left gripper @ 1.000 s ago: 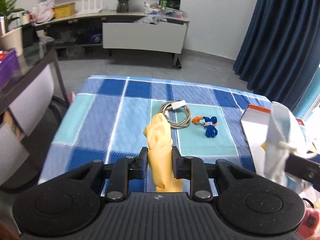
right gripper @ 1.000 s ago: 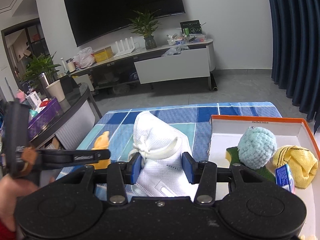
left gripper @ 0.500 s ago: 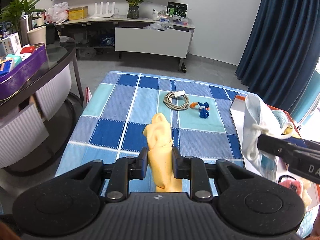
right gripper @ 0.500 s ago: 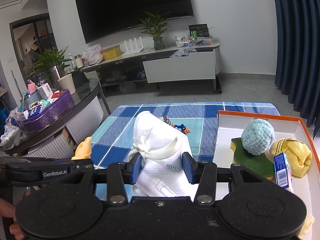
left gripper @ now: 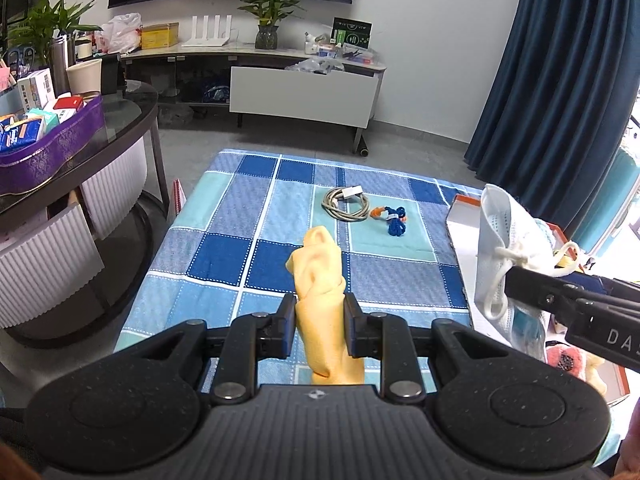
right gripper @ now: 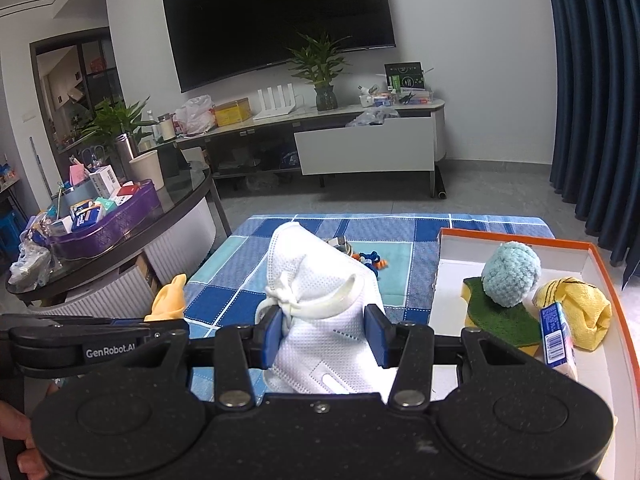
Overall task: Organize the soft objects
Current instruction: 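Carry the mask and yellow glove with both grippers over the white box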
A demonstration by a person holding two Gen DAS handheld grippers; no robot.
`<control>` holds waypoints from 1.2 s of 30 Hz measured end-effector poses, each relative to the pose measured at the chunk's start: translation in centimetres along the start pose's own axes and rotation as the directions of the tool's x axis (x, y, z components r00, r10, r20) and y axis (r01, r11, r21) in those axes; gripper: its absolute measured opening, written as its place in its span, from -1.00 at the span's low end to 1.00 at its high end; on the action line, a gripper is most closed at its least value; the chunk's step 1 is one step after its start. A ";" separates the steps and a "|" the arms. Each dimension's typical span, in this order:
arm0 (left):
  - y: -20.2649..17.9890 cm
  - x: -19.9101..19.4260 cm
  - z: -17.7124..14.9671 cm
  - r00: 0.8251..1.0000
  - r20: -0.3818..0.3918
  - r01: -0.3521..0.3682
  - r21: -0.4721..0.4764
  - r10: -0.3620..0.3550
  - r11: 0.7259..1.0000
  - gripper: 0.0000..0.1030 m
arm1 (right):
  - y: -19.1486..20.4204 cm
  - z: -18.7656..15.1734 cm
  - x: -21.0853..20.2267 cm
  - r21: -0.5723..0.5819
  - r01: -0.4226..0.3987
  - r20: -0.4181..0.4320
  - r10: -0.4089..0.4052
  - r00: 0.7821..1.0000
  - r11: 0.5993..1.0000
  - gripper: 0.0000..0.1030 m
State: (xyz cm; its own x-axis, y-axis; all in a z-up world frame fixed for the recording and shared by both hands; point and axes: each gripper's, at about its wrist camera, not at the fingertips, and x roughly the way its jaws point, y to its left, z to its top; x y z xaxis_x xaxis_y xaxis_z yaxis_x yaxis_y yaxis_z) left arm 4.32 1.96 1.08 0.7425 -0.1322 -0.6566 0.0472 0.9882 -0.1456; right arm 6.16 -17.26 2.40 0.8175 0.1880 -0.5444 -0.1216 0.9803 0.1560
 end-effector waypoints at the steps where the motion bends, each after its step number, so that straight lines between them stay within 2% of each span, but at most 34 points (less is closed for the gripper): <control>1: 0.0 -0.1 -0.1 1.000 0.000 0.004 -0.003 -0.004 1.000 -0.51 | 0.0 0.0 -0.2 -0.001 0.002 0.003 -0.002 1.000 1.000 0.05; 19: -1.4 -2.1 -1.2 0.998 0.036 0.040 0.031 -0.041 0.999 -0.51 | 0.3 -0.5 -3.1 -0.010 0.029 0.050 -0.028 0.998 1.000 0.05; 36: -2.3 -2.2 -1.2 0.997 0.041 0.065 0.047 -0.067 0.997 -0.51 | -0.7 -0.6 -4.1 -0.003 0.051 0.068 -0.051 0.996 0.999 0.05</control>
State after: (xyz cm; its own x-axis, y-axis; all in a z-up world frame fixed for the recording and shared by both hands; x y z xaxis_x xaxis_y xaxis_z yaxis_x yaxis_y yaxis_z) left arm 1.74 -0.09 1.96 0.7644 -0.1950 -0.6145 0.1271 0.9800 -0.1529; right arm 2.54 -18.68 4.09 0.8588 0.1331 -0.4948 -0.0811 0.9888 0.1252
